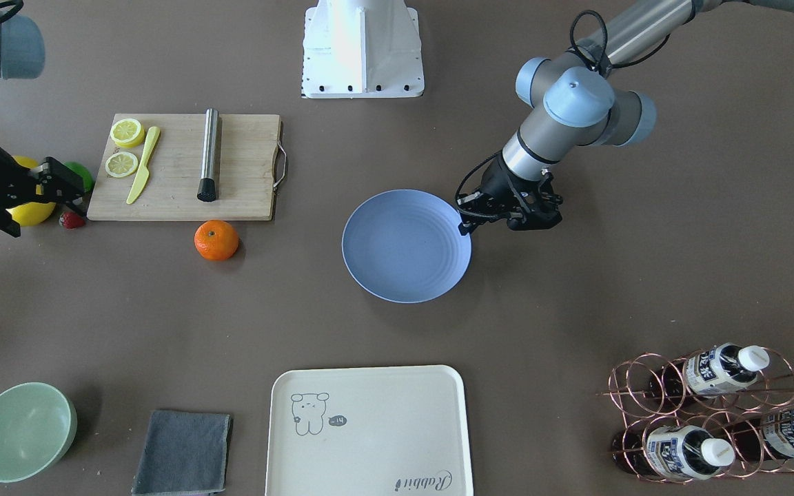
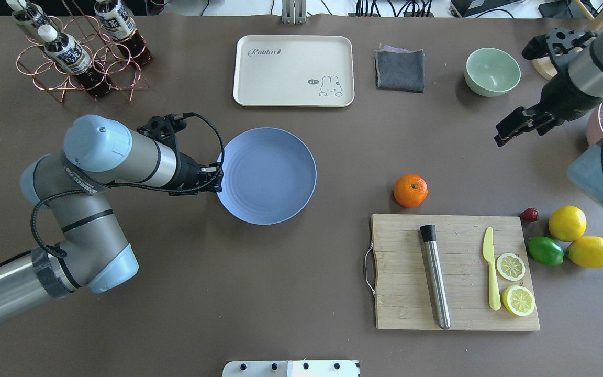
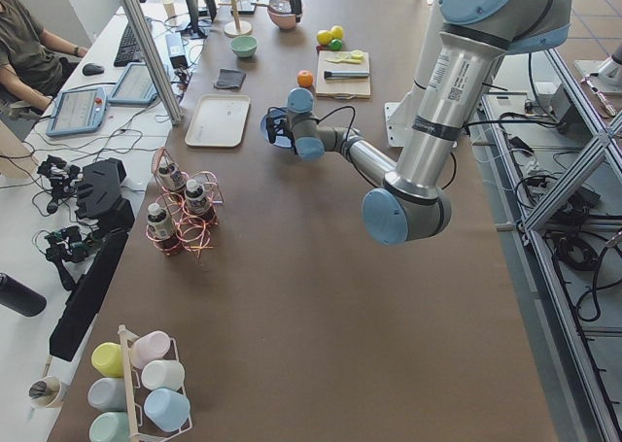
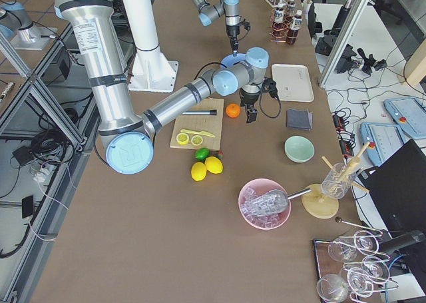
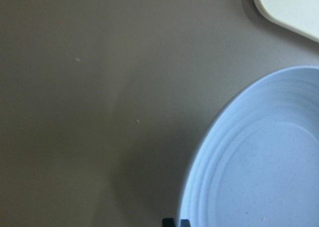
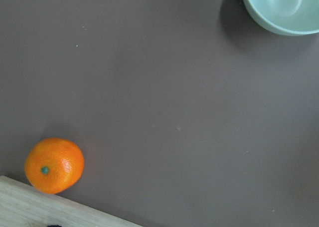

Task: Pick orange to plate
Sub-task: 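Lower the right gripper onto the orange while the left gripper holds the plate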

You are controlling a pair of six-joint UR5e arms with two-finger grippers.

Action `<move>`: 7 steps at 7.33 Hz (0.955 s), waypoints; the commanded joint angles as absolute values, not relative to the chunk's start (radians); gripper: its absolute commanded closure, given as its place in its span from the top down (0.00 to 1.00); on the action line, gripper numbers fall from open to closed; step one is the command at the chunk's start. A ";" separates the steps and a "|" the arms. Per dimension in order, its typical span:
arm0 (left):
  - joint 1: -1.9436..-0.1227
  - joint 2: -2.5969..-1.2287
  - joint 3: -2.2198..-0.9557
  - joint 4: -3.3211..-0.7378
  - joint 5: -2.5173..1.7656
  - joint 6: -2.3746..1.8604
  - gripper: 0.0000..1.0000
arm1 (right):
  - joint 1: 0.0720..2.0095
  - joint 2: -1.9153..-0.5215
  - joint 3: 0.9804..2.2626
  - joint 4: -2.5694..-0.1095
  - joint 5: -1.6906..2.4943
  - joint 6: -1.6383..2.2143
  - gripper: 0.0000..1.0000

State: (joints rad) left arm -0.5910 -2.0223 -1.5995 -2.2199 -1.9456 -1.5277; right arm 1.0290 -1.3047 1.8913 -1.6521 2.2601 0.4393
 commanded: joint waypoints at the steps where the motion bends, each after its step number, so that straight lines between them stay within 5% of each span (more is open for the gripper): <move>1: -0.488 -2.081 -1.585 -2.191 -1.833 -1.552 0.00 | 0.922 -1.237 1.872 -1.652 2.197 0.558 1.00; 5: -0.472 -2.105 -1.582 -2.145 -1.825 -1.554 0.00 | 0.816 -1.169 1.679 -1.393 2.151 0.698 0.99; 7: -0.472 -2.105 -1.578 -2.143 -1.824 -1.551 0.96 | 0.784 -1.166 1.677 -1.387 2.148 0.738 0.99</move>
State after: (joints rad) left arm -0.4731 -2.1050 -1.5808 -2.1438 -1.8259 -1.5533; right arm 0.8041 -1.1720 1.6857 -1.3980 2.1499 0.7174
